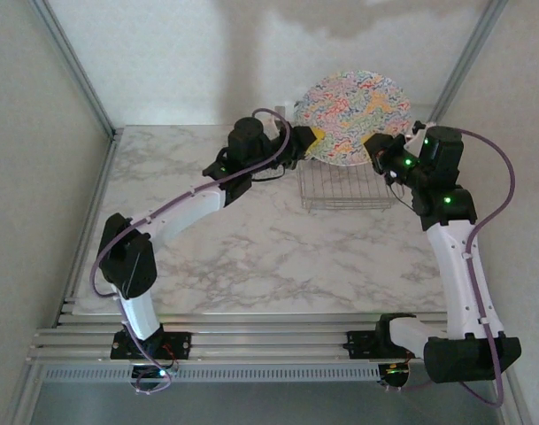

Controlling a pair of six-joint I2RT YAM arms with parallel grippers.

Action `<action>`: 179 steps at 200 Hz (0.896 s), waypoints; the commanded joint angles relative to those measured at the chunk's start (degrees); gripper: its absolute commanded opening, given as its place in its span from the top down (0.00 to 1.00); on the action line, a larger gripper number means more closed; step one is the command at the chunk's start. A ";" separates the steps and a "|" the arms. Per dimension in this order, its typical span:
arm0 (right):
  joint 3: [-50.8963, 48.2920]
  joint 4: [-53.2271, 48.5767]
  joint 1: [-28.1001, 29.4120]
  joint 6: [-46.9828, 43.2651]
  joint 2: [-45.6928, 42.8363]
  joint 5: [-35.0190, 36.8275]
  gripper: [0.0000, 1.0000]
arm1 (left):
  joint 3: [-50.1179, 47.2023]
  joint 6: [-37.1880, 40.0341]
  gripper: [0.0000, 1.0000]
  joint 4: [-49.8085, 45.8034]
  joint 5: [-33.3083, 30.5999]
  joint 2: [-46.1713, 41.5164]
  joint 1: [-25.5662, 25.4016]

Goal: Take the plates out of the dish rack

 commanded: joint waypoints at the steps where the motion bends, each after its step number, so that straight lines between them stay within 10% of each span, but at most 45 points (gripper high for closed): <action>1: 2.80 -4.64 2.49 -9.02 0.64 0.52 0.62 | -1.36 9.16 1.00 -0.51 -0.93 -1.04 0.38; 18: 5.67 -8.70 4.67 -14.90 1.08 4.24 0.35 | -4.74 7.62 1.00 2.34 -0.06 -3.10 2.91; 48: 8.90 -15.14 12.48 -27.07 0.81 14.45 0.16 | -12.52 6.71 1.00 5.65 1.16 -7.39 8.87; 115: -0.02 -11.64 35.74 -47.23 -4.14 41.62 0.06 | -30.49 6.77 1.00 8.81 -0.76 -13.16 21.59; 179: -3.56 -4.56 42.00 -50.29 -2.52 45.09 0.05 | -36.46 5.23 1.00 19.76 -2.04 -5.18 25.92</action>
